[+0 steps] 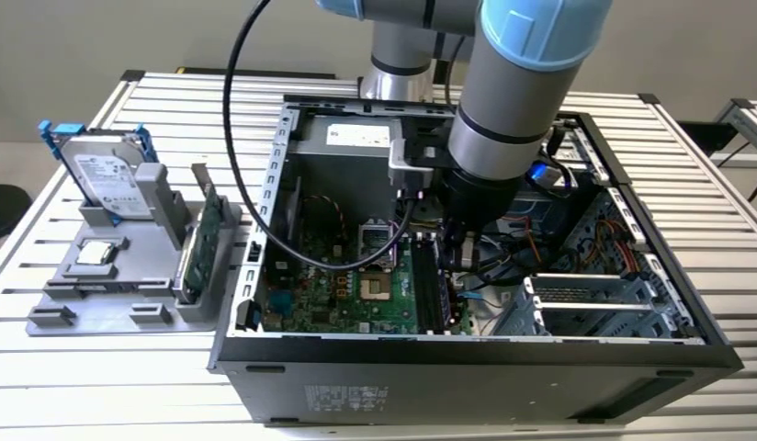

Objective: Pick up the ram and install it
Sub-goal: 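Press down the ram until it locks into place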

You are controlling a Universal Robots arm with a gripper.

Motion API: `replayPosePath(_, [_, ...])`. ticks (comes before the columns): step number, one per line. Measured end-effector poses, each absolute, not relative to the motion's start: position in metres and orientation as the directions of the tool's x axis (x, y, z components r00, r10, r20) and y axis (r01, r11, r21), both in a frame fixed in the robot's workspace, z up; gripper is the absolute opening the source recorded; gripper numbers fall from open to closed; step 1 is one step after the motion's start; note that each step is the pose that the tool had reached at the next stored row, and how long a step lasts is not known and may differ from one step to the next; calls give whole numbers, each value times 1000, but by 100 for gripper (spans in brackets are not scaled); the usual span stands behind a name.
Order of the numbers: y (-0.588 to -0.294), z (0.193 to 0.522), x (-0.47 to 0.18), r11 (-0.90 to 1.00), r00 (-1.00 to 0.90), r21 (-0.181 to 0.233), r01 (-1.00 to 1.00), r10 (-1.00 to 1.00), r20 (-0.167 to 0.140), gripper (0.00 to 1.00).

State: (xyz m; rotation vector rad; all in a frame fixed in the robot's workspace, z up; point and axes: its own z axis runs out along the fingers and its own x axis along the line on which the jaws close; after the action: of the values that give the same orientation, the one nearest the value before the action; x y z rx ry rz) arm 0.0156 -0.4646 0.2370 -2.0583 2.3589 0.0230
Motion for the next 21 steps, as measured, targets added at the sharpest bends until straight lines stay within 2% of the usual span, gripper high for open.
replayPosePath(10, [-465,237,16,135,-135,4,-991,-991,-18,0])
replayPosePath(21, [-465,222,16,135,-135,-5,-991,-991,-18,0])
